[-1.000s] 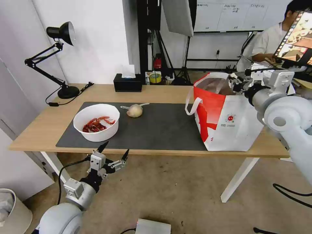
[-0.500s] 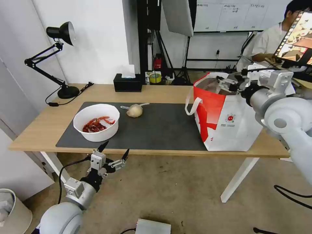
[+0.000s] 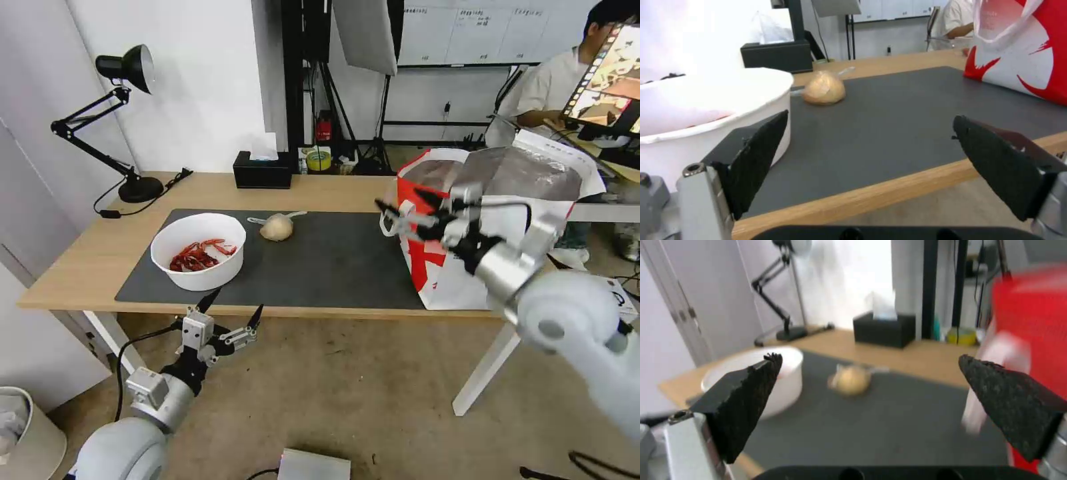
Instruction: Pick up the trash from the table and place it into the takeout bag.
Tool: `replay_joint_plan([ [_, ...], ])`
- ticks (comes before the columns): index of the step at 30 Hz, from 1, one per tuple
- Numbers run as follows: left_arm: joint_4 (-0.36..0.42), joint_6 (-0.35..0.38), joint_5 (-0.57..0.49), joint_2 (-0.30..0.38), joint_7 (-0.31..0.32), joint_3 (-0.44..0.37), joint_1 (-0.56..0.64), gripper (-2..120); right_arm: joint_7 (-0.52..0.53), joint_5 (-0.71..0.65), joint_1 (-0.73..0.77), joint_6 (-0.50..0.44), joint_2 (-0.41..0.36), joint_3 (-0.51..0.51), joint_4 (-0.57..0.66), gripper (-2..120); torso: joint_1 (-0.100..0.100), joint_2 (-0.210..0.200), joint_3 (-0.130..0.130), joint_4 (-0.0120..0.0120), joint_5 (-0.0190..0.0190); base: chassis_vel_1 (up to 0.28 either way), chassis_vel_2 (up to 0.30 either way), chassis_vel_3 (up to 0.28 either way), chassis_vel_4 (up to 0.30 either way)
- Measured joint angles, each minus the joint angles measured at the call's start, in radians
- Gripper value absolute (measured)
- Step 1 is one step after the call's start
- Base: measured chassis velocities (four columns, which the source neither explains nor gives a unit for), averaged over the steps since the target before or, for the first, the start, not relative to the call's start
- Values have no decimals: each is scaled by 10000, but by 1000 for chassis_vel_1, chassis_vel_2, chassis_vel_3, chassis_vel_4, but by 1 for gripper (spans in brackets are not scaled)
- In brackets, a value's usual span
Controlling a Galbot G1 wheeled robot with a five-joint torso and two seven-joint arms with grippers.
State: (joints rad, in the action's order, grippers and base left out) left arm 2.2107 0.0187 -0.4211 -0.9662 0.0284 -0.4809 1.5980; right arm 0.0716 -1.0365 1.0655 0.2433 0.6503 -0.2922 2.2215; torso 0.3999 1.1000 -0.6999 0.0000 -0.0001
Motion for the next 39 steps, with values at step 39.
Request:
replay_joint_plan([
  [39, -444, -59, 22, 27, -69, -187, 17, 100, 774, 3479, 3472, -2279, 1572, 539, -1128, 100, 1, -1, 0, 0, 0, 0, 0, 0, 0],
])
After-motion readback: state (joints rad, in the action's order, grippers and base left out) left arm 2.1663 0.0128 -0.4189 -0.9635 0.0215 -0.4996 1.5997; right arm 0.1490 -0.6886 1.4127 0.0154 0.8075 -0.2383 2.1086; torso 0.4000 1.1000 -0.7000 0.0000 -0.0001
